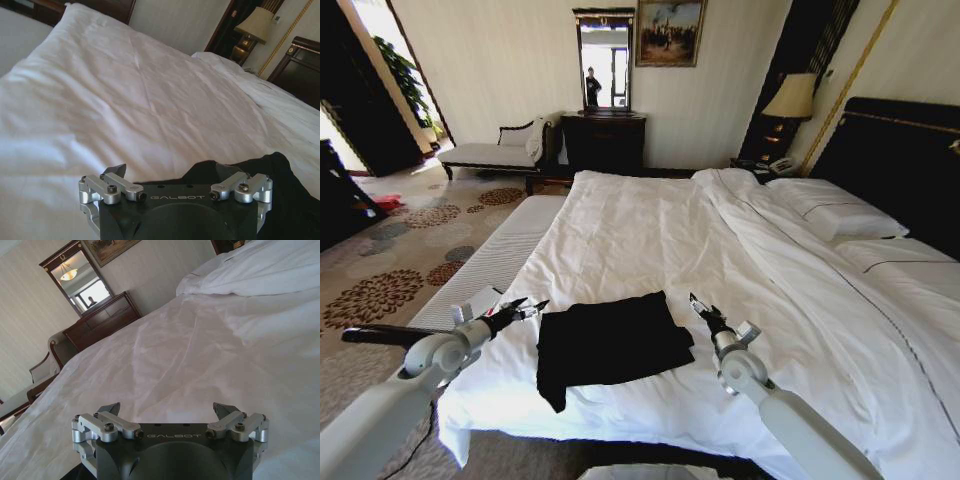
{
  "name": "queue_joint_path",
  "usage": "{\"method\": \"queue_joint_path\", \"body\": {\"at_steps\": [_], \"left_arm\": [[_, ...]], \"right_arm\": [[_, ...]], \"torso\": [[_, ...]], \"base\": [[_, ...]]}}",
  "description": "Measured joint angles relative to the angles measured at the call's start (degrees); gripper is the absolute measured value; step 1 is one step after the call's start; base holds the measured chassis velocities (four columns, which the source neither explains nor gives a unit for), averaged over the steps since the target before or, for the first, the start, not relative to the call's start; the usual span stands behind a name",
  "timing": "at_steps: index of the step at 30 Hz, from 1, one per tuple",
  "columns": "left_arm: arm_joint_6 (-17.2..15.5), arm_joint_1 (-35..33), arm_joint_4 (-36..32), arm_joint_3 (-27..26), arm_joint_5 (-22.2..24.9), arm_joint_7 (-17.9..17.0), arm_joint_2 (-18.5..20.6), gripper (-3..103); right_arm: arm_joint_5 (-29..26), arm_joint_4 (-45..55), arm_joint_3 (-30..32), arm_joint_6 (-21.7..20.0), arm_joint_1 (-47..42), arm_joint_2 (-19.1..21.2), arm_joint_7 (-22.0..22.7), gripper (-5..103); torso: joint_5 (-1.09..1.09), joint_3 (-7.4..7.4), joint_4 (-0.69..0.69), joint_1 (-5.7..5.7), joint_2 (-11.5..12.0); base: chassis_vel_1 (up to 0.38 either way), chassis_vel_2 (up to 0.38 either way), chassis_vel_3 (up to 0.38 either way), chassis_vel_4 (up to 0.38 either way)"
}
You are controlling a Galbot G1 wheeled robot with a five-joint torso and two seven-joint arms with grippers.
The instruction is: Fold the clothes on the bed.
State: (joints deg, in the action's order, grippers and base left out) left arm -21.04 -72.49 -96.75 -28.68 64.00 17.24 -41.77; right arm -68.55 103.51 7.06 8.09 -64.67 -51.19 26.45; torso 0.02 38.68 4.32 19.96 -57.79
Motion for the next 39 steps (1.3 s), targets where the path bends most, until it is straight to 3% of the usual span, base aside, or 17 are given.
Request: {"method": "queue_joint_path", "body": {"at_steps": [5,13,14,22,23,27,31,34,37,39], "left_arm": [[0.01,0.38,3.70,0.62,-0.02,1.38,-6.03,100],[0.65,1.55,6.77,1.07,-0.68,2.45,-10.08,103],[0.75,1.86,7.36,1.05,-0.64,2.45,-10.66,100],[2.56,2.32,7.13,-1.06,-0.59,3.26,-10.32,94],[3.20,2.10,6.61,-1.98,-0.25,3.84,-9.51,99],[4.11,1.68,7.13,-2.42,-0.55,4.86,-8.52,100],[4.33,1.37,8.14,-1.93,-0.84,5.65,-9.90,103],[4.25,1.55,9.33,-1.11,-1.65,5.69,-11.57,101],[4.11,2.57,11.91,-0.27,-2.57,5.12,-13.74,84],[4.21,2.62,12.17,-0.26,-2.71,5.09,-13.88,78]], "right_arm": [[0.01,-0.83,-0.51,-0.10,0.86,-0.11,0.21,100],[-0.06,-2.00,-1.08,-0.20,1.75,-0.08,0.39,100],[-0.08,-2.19,-1.19,-0.21,1.87,-0.05,0.40,100],[-0.38,-2.98,-1.29,-0.24,2.45,0.11,0.41,100],[-0.39,-3.21,-1.27,-0.24,2.46,0.05,0.41,100],[-0.32,-3.44,-1.18,-0.25,2.34,-0.09,0.36,100],[-0.28,-3.52,-1.11,-0.25,2.41,-0.08,0.37,100],[-0.39,-3.45,-1.11,-0.25,2.60,0.16,0.46,100],[-0.55,-3.27,-0.85,-0.30,2.63,0.73,0.64,100],[-0.55,-3.27,-0.81,-0.30,2.62,0.75,0.65,100]], "torso": [[-0.02,0.00,-0.01,0.00,0.00],[0.00,0.00,0.00,0.00,0.00],[-0.01,0.00,0.00,0.00,0.00],[-0.02,0.00,0.00,0.00,0.00],[0.01,0.00,0.01,0.00,0.00],[0.00,0.00,-0.01,0.00,0.00],[-0.01,0.00,-0.02,0.00,0.00],[-0.02,0.00,-0.01,0.00,0.00],[-0.02,0.00,-0.01,0.00,0.00],[-0.01,0.00,-0.01,0.00,0.00]], "base": [[0.000,0.000,0.000,0.000],[0.000,0.000,0.000,0.000],[0.000,0.000,0.000,0.000],[0.000,0.000,0.000,0.000],[0.000,0.000,0.000,0.000],[0.000,0.000,0.000,0.000],[0.000,0.000,0.000,0.000],[0.000,0.000,0.000,0.000],[0.000,0.000,0.000,0.000],[0.000,0.000,0.000,0.000]]}}
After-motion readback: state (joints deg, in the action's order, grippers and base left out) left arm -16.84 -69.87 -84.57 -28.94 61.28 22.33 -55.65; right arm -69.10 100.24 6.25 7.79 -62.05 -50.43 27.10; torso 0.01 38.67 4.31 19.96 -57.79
